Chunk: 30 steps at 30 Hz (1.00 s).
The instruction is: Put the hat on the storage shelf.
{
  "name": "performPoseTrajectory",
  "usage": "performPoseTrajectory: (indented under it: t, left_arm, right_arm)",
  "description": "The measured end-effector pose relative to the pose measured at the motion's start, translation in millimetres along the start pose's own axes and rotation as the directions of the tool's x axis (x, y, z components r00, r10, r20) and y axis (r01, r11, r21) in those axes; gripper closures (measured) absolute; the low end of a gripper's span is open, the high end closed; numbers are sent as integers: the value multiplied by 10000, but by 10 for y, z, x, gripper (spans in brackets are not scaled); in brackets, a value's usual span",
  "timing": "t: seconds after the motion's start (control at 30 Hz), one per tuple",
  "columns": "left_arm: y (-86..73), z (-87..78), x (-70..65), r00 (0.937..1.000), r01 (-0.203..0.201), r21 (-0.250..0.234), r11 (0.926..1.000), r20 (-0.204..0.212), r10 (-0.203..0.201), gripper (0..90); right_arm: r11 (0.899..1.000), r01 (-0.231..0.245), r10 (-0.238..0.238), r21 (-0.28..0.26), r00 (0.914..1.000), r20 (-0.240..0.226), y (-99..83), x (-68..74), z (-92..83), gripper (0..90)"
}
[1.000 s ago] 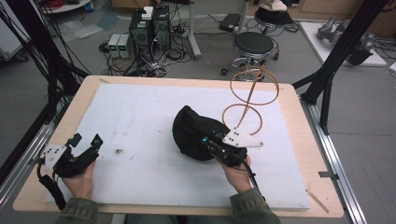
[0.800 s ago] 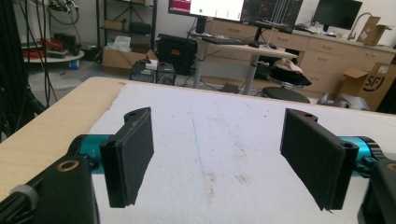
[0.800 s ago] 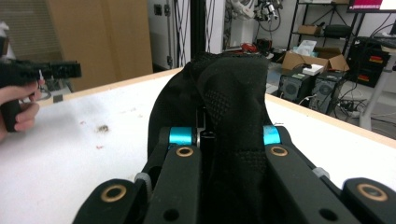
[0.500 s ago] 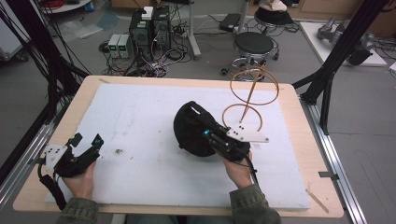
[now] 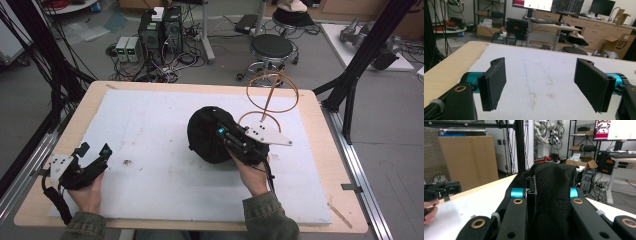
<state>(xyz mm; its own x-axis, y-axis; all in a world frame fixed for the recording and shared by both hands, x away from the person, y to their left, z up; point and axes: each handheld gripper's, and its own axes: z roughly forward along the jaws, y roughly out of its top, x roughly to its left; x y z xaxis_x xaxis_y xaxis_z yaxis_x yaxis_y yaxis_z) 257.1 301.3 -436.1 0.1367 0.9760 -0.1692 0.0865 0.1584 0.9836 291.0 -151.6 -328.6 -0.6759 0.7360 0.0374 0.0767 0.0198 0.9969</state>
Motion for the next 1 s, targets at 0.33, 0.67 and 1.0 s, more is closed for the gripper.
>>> performPoseTrajectory:
  t: [0.33,0.67,1.0]
  left_arm:
    - [-2,7,-4,10000,35,18,10000,89,-36,259]
    - [-2,12,-6,9999,95,8,10000,142,-95,259]
    - [105,-12,-24,9943,509,-339,9981,955,-475,263]
  right_arm:
    - [9989,-44,41,-464,10000,-72,256,47,30,786]
    - [9934,-380,375,-1079,9993,-69,530,118,50,781]
    - [9918,-527,496,-1165,9983,-295,590,268,185,780]
